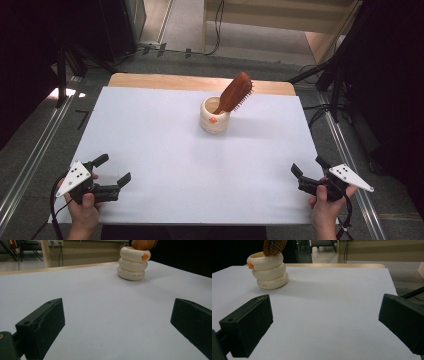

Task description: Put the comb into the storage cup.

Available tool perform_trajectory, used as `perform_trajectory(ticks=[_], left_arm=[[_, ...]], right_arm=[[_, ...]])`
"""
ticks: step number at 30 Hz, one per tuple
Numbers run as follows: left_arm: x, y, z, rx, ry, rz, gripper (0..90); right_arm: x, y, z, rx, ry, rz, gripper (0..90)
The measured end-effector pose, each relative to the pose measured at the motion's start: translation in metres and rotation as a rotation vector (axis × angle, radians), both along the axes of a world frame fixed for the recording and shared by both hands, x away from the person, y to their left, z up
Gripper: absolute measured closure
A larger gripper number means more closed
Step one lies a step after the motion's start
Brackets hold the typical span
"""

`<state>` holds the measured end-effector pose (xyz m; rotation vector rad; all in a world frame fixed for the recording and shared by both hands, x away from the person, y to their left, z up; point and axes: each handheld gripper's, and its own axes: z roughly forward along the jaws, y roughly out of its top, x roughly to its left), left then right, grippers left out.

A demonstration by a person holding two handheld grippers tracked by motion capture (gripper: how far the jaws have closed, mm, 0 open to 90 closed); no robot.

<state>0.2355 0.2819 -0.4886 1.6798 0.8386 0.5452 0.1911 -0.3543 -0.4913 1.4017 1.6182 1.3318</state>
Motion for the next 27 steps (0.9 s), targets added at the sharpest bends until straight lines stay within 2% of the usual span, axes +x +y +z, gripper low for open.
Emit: perform_trajectory(ticks=[14, 18, 22, 27], left_arm=[[0.0, 0.0, 0.0, -0.001, 0.0, 0.004, 0.0], [0.0, 0.0, 0.0, 0.001, 0.0, 0.004, 0.0], [0.001, 0.001, 0.0, -0.005, 0.0, 0.002, 0.0], [0.002, 0.003, 0.0, -0.021, 0.006, -0.004, 0.0]], right_arm=[[-0.013, -0.011, -0.005, -0.018, 0.005, -0.004, 0.0], [-0.016, -0.016, -0.008, -0.001, 0.001, -0.008, 0.0], [-0.016, -0.021, -0.017, 0.026, 0.012, -0.001, 0.0], [-0.017, -0.018, -0.02, 0.016, 0.001, 0.001, 0.0]])
